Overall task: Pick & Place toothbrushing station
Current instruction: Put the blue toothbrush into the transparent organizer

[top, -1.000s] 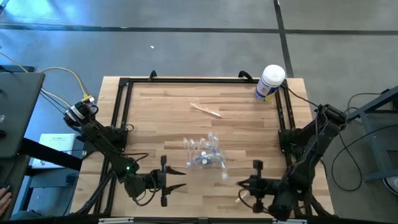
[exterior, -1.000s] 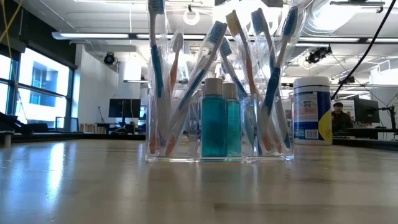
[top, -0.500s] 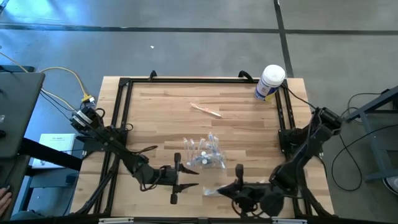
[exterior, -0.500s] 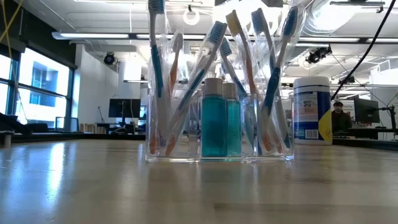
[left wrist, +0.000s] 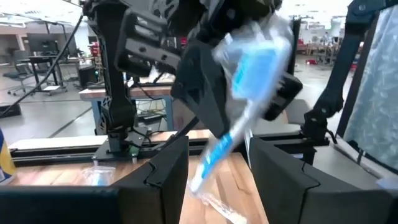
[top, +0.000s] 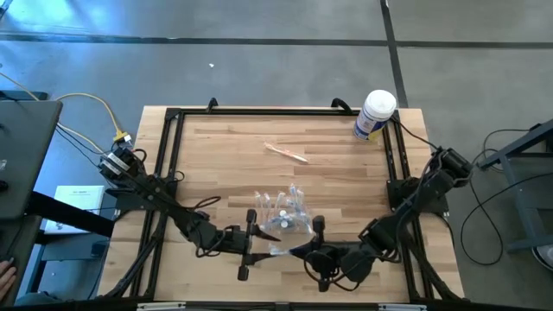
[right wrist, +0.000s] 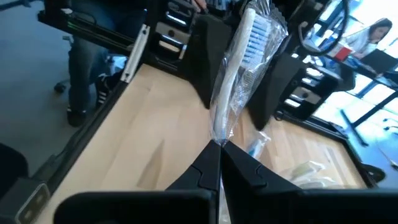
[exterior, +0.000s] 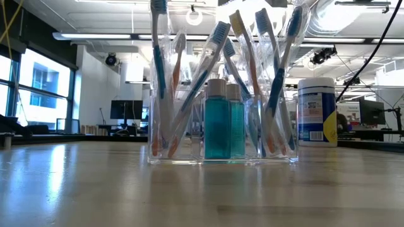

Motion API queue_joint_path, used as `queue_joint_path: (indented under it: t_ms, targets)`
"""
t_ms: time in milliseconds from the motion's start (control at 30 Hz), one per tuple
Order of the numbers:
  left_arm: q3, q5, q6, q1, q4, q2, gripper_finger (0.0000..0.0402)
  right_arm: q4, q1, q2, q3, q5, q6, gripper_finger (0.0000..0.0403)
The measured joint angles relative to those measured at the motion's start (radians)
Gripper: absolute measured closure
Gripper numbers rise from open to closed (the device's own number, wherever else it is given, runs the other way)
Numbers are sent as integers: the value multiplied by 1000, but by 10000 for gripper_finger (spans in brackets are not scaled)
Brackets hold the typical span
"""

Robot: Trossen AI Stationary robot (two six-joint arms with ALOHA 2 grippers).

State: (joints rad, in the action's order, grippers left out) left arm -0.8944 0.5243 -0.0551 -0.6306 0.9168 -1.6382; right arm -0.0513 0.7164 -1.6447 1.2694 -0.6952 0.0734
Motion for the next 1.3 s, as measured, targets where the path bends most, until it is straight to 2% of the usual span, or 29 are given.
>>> queue_joint_path:
  t_ms: [233,733,900,1300]
  targets:
    - [0,-107,3,30,28,0,238,-5,-33,0,0,47,-19,401]
    - [0,-115,22,41,29,0,238,-24,-45,0,0,41,-31,401]
    - [0,-201,28,52,31,0,238,-50,-69,0,0,41,-65,401]
    - [0,-209,52,73,31,0,248,-65,-77,0,0,55,-88,401]
